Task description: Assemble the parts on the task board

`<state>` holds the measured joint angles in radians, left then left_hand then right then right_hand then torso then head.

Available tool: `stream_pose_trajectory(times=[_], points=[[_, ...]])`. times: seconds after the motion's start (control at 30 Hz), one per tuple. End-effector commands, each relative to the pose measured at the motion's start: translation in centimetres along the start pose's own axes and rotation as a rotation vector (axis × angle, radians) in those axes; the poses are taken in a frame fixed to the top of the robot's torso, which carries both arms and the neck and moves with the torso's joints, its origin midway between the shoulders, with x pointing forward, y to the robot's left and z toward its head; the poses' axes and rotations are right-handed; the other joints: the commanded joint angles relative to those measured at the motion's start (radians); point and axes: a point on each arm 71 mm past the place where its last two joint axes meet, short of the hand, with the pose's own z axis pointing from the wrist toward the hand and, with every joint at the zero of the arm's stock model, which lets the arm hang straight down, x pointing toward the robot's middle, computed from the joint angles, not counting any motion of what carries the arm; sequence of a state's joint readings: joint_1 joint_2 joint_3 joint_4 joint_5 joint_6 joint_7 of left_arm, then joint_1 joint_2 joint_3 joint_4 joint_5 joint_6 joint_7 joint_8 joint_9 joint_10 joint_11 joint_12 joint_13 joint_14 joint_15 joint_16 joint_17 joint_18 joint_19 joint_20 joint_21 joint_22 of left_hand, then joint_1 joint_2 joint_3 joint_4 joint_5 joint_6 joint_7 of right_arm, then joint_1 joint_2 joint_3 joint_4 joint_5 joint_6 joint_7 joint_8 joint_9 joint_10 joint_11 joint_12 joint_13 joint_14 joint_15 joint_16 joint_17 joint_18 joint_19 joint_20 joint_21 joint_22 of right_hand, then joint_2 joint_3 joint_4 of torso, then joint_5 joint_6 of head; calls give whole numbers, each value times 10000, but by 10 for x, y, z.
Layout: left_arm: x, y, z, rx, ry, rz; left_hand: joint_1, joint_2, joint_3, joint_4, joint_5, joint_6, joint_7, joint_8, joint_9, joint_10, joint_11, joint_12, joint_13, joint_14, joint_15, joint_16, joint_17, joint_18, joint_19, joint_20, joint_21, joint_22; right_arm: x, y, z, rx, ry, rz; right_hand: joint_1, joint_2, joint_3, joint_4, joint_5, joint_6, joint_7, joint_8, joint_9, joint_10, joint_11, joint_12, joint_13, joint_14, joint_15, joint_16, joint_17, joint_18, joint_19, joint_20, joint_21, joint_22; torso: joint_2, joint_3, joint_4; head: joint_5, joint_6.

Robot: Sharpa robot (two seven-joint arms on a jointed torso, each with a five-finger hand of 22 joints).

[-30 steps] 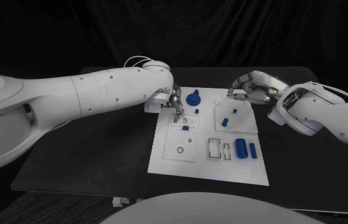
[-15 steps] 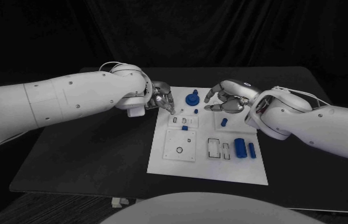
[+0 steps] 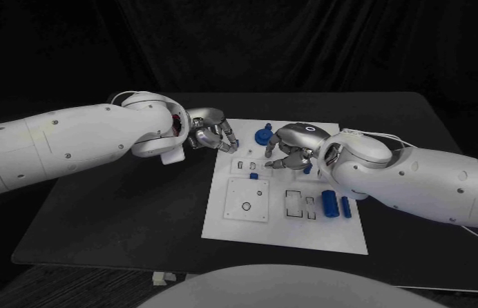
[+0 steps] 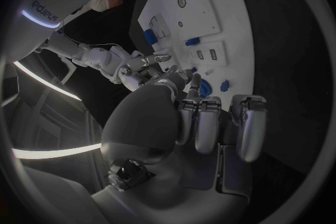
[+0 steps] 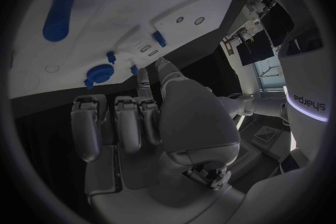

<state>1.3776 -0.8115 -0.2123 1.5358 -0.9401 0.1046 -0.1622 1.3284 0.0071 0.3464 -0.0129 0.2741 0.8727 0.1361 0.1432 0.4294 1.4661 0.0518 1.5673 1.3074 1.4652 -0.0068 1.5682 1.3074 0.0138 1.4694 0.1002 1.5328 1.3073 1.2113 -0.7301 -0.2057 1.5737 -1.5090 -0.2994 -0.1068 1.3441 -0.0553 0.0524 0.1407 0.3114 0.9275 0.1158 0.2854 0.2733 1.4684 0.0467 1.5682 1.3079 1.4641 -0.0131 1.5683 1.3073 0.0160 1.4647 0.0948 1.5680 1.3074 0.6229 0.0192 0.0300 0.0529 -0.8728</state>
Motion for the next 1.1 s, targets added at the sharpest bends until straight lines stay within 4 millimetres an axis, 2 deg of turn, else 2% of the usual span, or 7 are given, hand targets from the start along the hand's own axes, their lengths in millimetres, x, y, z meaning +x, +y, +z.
stream_pose_trajectory(times=[0.03,0.27,0.5,0.57,0.73,0.83,1.1], points=[[-4,-6,-3,876,-516,-91,149,-38,79,-58,-26,96,1,14,-64,1047,27,35,2634,1056,39,26,2634,22,560,72,-2,2134,8,3,3,407,302,-746,-138,19,6,57,-79,-42,18,-50,7,1024,-22,26,2629,1067,-49,25,2635,-160,1061,-20,28,2634,-21,-52,141,-166,2],[-4,-2,-2,674,-325,-83,151,-47,92,-21,-94,103,14,3,-115,1047,37,35,2634,1056,45,26,2634,38,514,76,-40,2086,13,9,5,281,290,-783,-199,-31,3,74,-83,-129,46,-128,4,1024,-3,26,2629,1067,-37,25,2635,-160,1061,-15,28,2634,-34,-156,244,-283,2],[-2,4,0,381,10,-70,146,-44,101,15,-121,89,24,-14,-154,1047,46,35,2634,1056,53,26,2634,49,480,82,-69,2052,17,12,8,213,319,-771,-327,-76,1,136,-43,-213,84,-203,20,1024,33,26,2629,1067,-8,25,2635,-160,1061,5,28,2634,-22,-271,275,-355,2],[-2,5,0,333,57,-71,146,-44,101,15,-121,89,24,-14,-154,1047,46,35,2634,1056,53,26,2634,49,480,82,-69,2052,18,13,8,219,350,-759,-343,-87,36,139,131,-223,88,-226,41,1024,41,26,2629,1067,3,25,2635,-160,1061,17,28,2634,-29,-275,293,-377,2],[-1,6,0,228,165,-68,139,-44,104,41,-135,82,31,-23,-180,1047,53,35,2634,1056,59,26,2634,52,470,87,-76,2044,24,13,10,222,436,-728,-396,-187,246,104,1245,-215,94,-321,137,1024,48,26,2629,1067,14,25,2635,-160,1061,36,28,2634,-40,-285,293,-359,2],[-1,7,0,171,221,-64,125,-47,102,77,-145,77,37,-32,-210,1047,60,35,2634,1056,67,26,2634,54,463,93,-82,2039,26,14,11,176,444,-691,-430,-225,311,100,1469,-216,98,-353,162,1024,51,26,2629,1067,15,25,2635,-160,1061,38,28,2634,-25,-273,248,-315,2],[1,8,1,32,385,-40,100,-50,97,134,-156,77,43,-41,-253,1047,69,35,2634,1056,77,26,2634,63,432,102,-107,2011,31,16,13,129,584,-675,-461,-254,374,96,1671,-200,95,-373,187,1024,49,26,2629,1067,15,25,2635,-160,1061,39,28,2634,-33,-274,251,-311,2]])
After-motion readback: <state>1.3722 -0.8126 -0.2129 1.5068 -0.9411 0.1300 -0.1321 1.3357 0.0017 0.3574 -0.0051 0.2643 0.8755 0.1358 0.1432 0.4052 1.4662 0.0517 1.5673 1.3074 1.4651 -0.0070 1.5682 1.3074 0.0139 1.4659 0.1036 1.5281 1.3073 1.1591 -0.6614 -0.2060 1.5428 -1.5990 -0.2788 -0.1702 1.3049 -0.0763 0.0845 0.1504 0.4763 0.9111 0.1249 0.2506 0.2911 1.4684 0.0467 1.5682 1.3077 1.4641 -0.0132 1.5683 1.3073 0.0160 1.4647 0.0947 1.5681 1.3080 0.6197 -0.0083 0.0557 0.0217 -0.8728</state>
